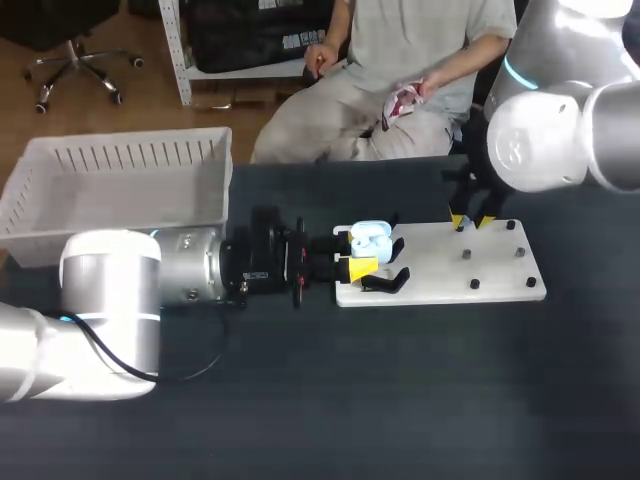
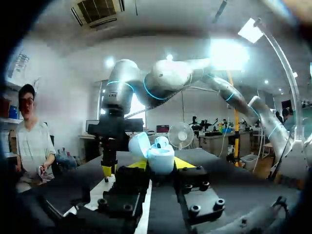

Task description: Pick up each earbud case from the left stands, insert the matching earbuds, close the lid, and place the case in the box.

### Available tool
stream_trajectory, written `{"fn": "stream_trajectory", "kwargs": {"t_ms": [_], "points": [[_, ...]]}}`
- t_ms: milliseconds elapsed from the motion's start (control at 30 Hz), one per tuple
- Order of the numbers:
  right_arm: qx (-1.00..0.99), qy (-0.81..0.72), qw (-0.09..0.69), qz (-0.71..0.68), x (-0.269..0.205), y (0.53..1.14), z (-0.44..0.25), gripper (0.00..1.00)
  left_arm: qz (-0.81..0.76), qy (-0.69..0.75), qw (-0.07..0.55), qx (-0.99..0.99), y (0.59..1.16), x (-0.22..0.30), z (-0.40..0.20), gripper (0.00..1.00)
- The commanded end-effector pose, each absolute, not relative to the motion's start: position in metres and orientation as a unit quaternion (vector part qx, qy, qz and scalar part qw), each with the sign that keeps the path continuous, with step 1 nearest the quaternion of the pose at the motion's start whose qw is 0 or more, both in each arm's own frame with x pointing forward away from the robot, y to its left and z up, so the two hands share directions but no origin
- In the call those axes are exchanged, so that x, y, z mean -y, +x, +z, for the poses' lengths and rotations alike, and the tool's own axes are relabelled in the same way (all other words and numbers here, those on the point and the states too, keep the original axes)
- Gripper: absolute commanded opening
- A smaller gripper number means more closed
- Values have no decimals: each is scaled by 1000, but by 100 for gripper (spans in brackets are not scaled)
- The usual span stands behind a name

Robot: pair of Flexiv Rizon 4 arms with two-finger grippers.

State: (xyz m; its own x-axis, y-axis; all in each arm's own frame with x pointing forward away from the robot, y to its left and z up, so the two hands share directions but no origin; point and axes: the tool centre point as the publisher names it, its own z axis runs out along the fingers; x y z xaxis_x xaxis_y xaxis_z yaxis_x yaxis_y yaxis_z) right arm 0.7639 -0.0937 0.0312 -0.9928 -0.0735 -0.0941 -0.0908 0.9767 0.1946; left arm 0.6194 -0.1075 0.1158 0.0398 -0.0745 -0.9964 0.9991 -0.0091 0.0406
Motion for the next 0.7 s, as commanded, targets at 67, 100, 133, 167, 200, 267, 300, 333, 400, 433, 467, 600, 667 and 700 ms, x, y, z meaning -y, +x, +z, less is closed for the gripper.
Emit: {"fn": "stream_trajectory", "kwargs": {"t_ms": [67, 100, 133, 167, 200, 267, 300, 333, 400, 433, 467, 600, 667, 700], "points": [[-993, -38, 42, 100, 93, 766, 30, 31, -510, 493, 528, -468, 619, 108, 115, 0], [-993, -37, 42, 101, 93, 766, 29, 27, -510, 493, 528, -468, 619, 108, 115, 0], [-993, -35, 41, 105, 93, 766, 29, 24, -510, 493, 528, -468, 619, 108, 115, 0], [-993, -35, 41, 105, 93, 766, 29, 24, -510, 493, 528, -468, 619, 108, 115, 0], [-993, -35, 42, 105, 93, 766, 29, 24, -510, 493, 528, -468, 619, 108, 115, 0], [-993, -35, 42, 104, 93, 766, 29, 24, -510, 493, 528, -468, 619, 108, 115, 0], [-993, -35, 42, 103, 93, 767, 29, 23, -510, 493, 528, -468, 619, 108, 115, 0], [-993, -34, 42, 104, 93, 767, 29, 23, -510, 493, 528, -468, 619, 108, 115, 0], [-993, -33, 42, 103, 93, 767, 28, 19, -510, 493, 528, -468, 619, 108, 115, 0], [-993, -32, 41, 102, 93, 767, 28, 17, -510, 493, 528, -468, 619, 108, 115, 0], [-994, -31, 40, 101, 93, 767, 27, 17, -510, 493, 528, -468, 619, 108, 115, 0], [-994, -29, 38, 99, 93, 767, 26, 16, -510, 493, 528, -468, 619, 108, 115, 0], [-994, -28, 38, 98, 93, 767, 25, 19, -510, 493, 528, -468, 619, 108, 115, 0], [-994, -27, 38, 97, 93, 767, 25, 18, -510, 493, 528, -468, 619, 108, 115, 0]]}}
